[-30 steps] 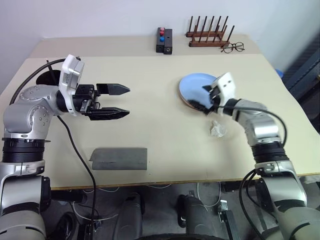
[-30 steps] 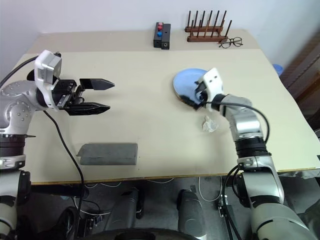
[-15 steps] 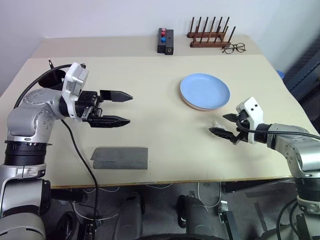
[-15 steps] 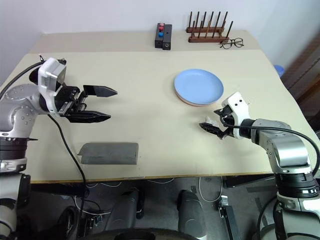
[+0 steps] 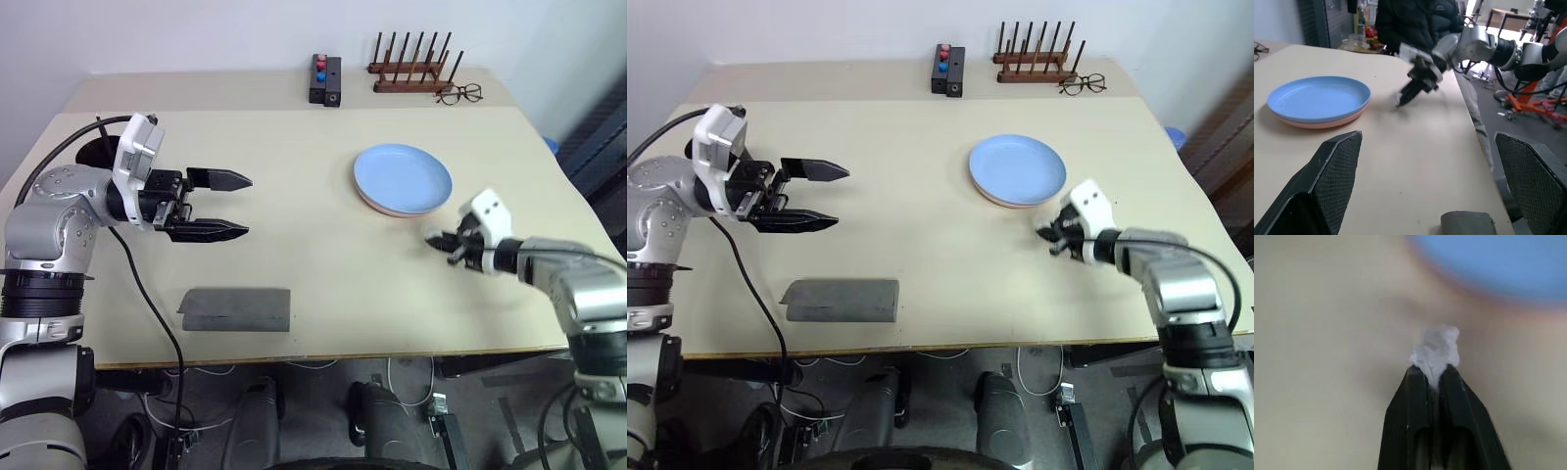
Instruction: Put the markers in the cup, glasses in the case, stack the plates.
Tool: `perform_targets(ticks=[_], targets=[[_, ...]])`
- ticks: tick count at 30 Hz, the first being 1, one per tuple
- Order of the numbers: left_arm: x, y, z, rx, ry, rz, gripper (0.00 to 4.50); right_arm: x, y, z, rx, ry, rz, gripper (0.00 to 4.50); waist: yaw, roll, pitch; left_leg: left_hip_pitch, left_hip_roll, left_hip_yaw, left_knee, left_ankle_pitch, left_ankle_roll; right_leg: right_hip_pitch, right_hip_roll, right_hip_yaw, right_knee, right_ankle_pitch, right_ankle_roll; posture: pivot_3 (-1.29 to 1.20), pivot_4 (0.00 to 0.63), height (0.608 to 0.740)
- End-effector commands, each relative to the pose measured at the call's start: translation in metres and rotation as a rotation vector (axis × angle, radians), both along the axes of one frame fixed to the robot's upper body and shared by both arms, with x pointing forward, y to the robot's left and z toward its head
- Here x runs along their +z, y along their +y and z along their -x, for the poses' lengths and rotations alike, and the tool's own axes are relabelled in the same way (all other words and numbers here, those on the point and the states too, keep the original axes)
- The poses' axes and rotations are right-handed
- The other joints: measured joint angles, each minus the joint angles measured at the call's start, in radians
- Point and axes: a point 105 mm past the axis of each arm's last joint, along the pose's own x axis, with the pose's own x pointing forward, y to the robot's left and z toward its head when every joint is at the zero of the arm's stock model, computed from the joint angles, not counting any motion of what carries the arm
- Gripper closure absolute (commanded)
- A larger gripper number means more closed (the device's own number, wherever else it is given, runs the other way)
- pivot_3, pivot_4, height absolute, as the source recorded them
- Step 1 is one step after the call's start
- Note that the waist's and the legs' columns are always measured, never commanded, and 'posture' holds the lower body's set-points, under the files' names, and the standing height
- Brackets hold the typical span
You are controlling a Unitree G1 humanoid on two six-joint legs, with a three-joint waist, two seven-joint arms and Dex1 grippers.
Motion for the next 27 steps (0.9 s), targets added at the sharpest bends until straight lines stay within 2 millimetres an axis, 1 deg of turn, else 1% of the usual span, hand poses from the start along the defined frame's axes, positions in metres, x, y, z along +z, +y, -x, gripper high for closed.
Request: perform_targets(ticks=[1,2,3,5,7,9,10,11,12,13,14,15,16,17,19,20,21,22,24,25,27], targets=[[0.014,0.0,0.003,0.003,-0.056,0.026,0.0,0.07,0.004,-0.012,0.02,-0.227,-0.105,4.44,0.0,0.0,0.0,0.0,0.0,0.0,0.0,0.0,0.0,0.0,0.0,0.0,0.0,0.0,0.0,0.0,0.15,0.74],[0.015,0.0,0.003,0.005,-0.061,0.03,0.0,0.08,0.007,-0.019,0.017,-0.263,-0.126,4.44,-0.001,0.0,0.0,0.0,0.0,0.0,0.0,0.0,0.0,0.0,0.0,0.0,0.0,0.0,0.0,0.0,0.15,0.74],[0.015,-0.001,0.002,0.006,-0.065,0.032,0.0,0.086,0.009,-0.026,0.016,-0.291,-0.131,4.44,-0.001,-0.001,0.0,0.0,0.0,0.0,-0.001,0.0,0.0,0.0,0.0,0.0,0.0,0.0,0.0,0.0,0.15,0.74],[0.016,-0.003,-0.002,0.032,-0.098,0.027,0.0,0.08,0.015,-0.046,-0.01,-0.326,-0.064,4.44,-0.002,-0.001,-0.001,0.0,0.0,0.0,-0.001,0.0,0.0,0.0,0.0,0.0,-0.001,0.0,0.0,0.0,0.15,0.74],[0.018,-0.003,-0.004,0.038,-0.067,0.037,0.0,0.066,0.019,-0.066,-0.051,-0.309,-0.045,4.44,-0.002,-0.001,-0.001,0.0,0.0,0.0,-0.001,0.0,0.0,0.001,0.0,0.0,-0.001,0.0,0.0,0.0,0.15,0.74],[0.02,-0.003,-0.004,0.042,-0.053,0.043,0.0,0.05,0.019,-0.081,-0.099,-0.28,-0.037,3.84,-0.004,-0.001,0.0,0.0,0.0,0.0,-0.001,0.0,0.0,0.001,0.0,0.0,-0.001,0.0,0.0,0.0,0.15,0.74],[0.022,-0.003,-0.004,0.051,-0.068,0.046,0.0,0.038,0.016,-0.088,-0.132,-0.259,-0.012,3.57,-0.002,0.0,0.0,0.0,0.0,0.0,-0.001,0.0,0.0,0.001,0.0,0.0,0.0,0.0,0.0,0.0,0.15,0.74],[0.024,-0.002,-0.004,0.063,-0.08,0.048,0.0,0.022,0.012,-0.093,-0.171,-0.244,0.053,3.16,-0.002,0.0,0.0,-0.001,0.0,0.0,-0.001,0.0,0.0,0.0,0.0,0.0,-0.001,0.001,0.002,0.0,0.15,0.74],[0.025,0.0,-0.003,0.073,-0.087,0.05,0.0,0.009,0.009,-0.096,-0.193,-0.236,0.109,2.59,-0.001,0.0,0.0,-0.001,-0.001,0.0,-0.001,0.0,0.0,0.0,0.0,0.0,-0.001,0.001,0.003,0.0,0.15,0.74],[0.026,0.001,-0.002,0.083,-0.09,0.051,0.0,0.001,0.007,-0.097,-0.197,-0.215,0.123,2.22,-0.002,0.0,0.0,-0.001,-0.001,0.0,-0.002,0.0,0.0,0.0,0.0,0.0,-0.001,0.001,0.003,0.0,0.15,0.74],[0.026,0.002,-0.001,0.091,-0.091,0.05,0.0,0.0,0.006,-0.096,-0.192,-0.214,0.122,1.7,-0.003,0.0,0.0,-0.001,-0.001,0.0,-0.002,0.0,0.0,0.0,0.0,0.0,-0.001,0.001,0.004,0.0,0.15,0.74],[0.026,0.003,0.0,0.1,-0.091,0.05,0.0,0.008,0.006,-0.096,-0.178,-0.248,0.111,1.15,-0.005,0.0,0.001,-0.001,-0.001,0.0,-0.003,0.0,0.0,0.0,0.0,0.0,-0.001,0.001,0.004,0.0,0.15,0.74],[0.027,0.004,0.001,0.108,-0.09,0.054,0.0,0.019,0.006,-0.094,-0.159,-0.273,0.064,0.72,-0.009,0.001,0.001,-0.001,-0.001,0.001,-0.004,0.001,0.0,-0.001,0.0,0.001,-0.001,0.002,0.004,0.0,0.15,0.74],[0.027,0.006,0.002,0.119,-0.085,0.053,0.0,0.036,0.008,-0.091,-0.132,-0.298,-0.015,0.21,-0.014,0.001,0.001,-0.001,-0.001,0.001,-0.005,0.001,-0.001,-0.001,0.0,0.001,-0.001,0.002,0.004,0.0,0.15,0.74],[0.028,0.011,0.004,0.145,-0.085,0.059,0.0,0.067,0.013,-0.079,-0.053,-0.34,-0.156,0.21,-0.021,0.001,0.001,0.001,-0.001,0.001,-0.007,0.002,-0.003,-0.002,0.0,0.001,0.0,0.002,0.005,0.0,0.15,0.74],[0.031,0.012,0.006,0.158,-0.086,0.07,0.0,0.077,0.013,-0.071,-0.015,-0.365,-0.178,0.21,-0.023,0.001,0.001,0.001,-0.001,0.001,-0.009,0.003,-0.003,-0.002,0.0,0.001,0.0,0.002,0.005,0.0,0.15,0.74],[0.033,0.016,0.008,0.175,-0.092,0.08,0.0,0.087,0.018,-0.059,0.057,-0.416,-0.196,0.21,-0.022,0.001,0.001,0.002,-0.001,0.001,-0.01,0.003,-0.003,-0.002,0.0,0.001,0.0,0.002,0.005,0.0,0.15,0.74],[0.034,0.018,0.009,0.192,-0.098,0.09,0.0,0.093,0.022,-0.047,0.125,-0.442,-0.212,0.21,-0.023,0.001,0.001,0.002,-0.001,0.001,-0.011,0.003,-0.004,-0.002,0.0,0.001,0.001,0.002,0.005,0.0,0.15,0.74],[0.034,0.022,0.011,0.231,-0.098,0.116,0.0,0.094,0.031,-0.018,0.279,-0.43,-0.264,0.21,-0.021,0.001,0.001,0.003,0.0,0.001,-0.013,0.003,-0.004,-0.002,0.001,0.001,0.001,0.001,0.005,0.0,0.15,0.74],[0.03,0.028,0.012,0.254,-0.099,0.119,0.0,0.086,0.038,0.001,0.363,-0.391,-0.276,0.21,-0.018,0.001,0.001,0.005,0.0,0.001,-0.013,0.003,-0.004,-0.002,0.001,0.001,0.001,0.001,0.006,0.0,0.15,0.74],[0.021,0.033,0.015,0.287,-0.107,0.109,0.0,0.061,0.047,0.041,0.54,-0.271,-0.233,0.21,-0.014,0.0,0.0,0.008,0.0,0.001,-0.015,0.003,-0.004,0.002,0.001,0.001,0.0,0.001,0.006,0.0,0.15,0.74]])
